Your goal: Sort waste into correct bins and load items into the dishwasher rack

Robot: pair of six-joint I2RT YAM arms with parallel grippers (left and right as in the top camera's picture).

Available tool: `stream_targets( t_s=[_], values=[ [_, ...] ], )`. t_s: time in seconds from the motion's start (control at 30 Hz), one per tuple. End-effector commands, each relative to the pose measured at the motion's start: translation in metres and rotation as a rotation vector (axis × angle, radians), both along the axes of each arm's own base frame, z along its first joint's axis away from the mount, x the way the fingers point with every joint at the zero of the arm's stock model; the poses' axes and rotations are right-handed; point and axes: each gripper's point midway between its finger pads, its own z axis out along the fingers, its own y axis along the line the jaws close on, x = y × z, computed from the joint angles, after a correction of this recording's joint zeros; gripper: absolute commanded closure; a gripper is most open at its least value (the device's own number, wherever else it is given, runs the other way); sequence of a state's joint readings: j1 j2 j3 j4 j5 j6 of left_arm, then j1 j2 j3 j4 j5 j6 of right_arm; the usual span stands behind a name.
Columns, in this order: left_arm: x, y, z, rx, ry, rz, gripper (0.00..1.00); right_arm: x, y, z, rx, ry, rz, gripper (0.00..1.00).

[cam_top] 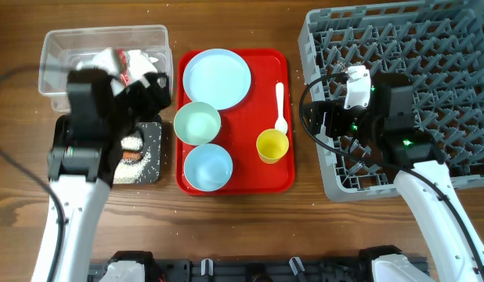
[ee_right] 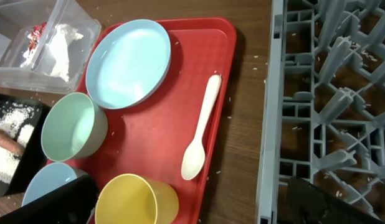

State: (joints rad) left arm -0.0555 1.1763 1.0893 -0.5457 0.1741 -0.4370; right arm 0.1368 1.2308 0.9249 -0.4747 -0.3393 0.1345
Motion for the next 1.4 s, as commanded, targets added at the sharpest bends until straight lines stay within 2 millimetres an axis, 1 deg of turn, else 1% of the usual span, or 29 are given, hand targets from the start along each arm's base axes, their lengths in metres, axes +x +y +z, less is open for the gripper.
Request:
stream_targets(
  t_s=[0.0, 0.03, 0.07, 0.13, 0.17, 0.23, 0.27, 0.33, 0.43, 1.1, 1.13, 1.17, 1.3, 1.37],
  values=[
    [0.022, -0.045, 0.018, 0.113, 0.021, -0.175, 0.09, 0.004, 0.0, 0.006, 0.008, -0.01, -0.006, 0.0],
    [0.031, -0.068, 0.016, 0.132, 0.048, -0.237, 0.07, 0.004, 0.0, 0.006, 0.008, -0.009, -0.006, 0.0],
    [0.037, -0.085, 0.011, 0.143, 0.055, -0.279, 0.05, 0.004, 0.0, 0.006, 0.018, -0.003, -0.017, 0.0],
    [0.047, -0.113, -0.005, 0.146, 0.063, -0.337, 0.01, 0.004, 0.0, 0.005, 0.018, -0.002, -0.017, 0.0],
    [0.048, -0.127, -0.017, 0.15, 0.081, -0.366, 0.01, 0.004, 0.0, 0.005, 0.018, -0.001, -0.017, 0.0],
    [0.048, -0.142, -0.031, 0.157, 0.108, -0.399, 0.01, 0.003, 0.0, 0.004, 0.016, 0.004, -0.016, 0.0],
    [0.047, -0.145, -0.034, 0.158, 0.112, -0.405, 0.01, 0.003, 0.0, 0.004, 0.015, 0.004, -0.016, 0.0],
    [0.047, -0.144, -0.034, 0.158, 0.115, -0.404, 0.0, 0.003, 0.0, 0.004, 0.015, 0.004, -0.016, 0.0],
    [0.041, -0.142, -0.04, 0.165, 0.152, -0.406, 0.0, 0.002, 0.0, 0.004, 0.015, 0.008, -0.016, 0.0],
    [0.041, -0.142, -0.04, 0.163, 0.153, -0.406, 0.0, 0.002, 0.0, 0.003, 0.015, 0.008, -0.016, 0.0],
    [0.044, -0.147, -0.035, 0.101, 0.146, -0.378, 0.0, 0.003, 0.0, 0.004, 0.015, 0.006, -0.016, 0.0],
    [0.045, -0.148, -0.034, 0.078, 0.151, -0.361, 0.0, 0.003, 0.0, 0.004, 0.015, 0.004, -0.016, 0.0],
    [0.044, -0.147, -0.035, 0.069, 0.16, -0.351, 0.0, 0.008, 0.001, 0.01, 0.025, -0.027, -0.019, 0.0],
    [0.048, -0.144, -0.032, 0.071, 0.146, -0.342, 0.0, 0.015, 0.002, 0.018, 0.092, -0.029, -0.077, 0.0]
  ],
)
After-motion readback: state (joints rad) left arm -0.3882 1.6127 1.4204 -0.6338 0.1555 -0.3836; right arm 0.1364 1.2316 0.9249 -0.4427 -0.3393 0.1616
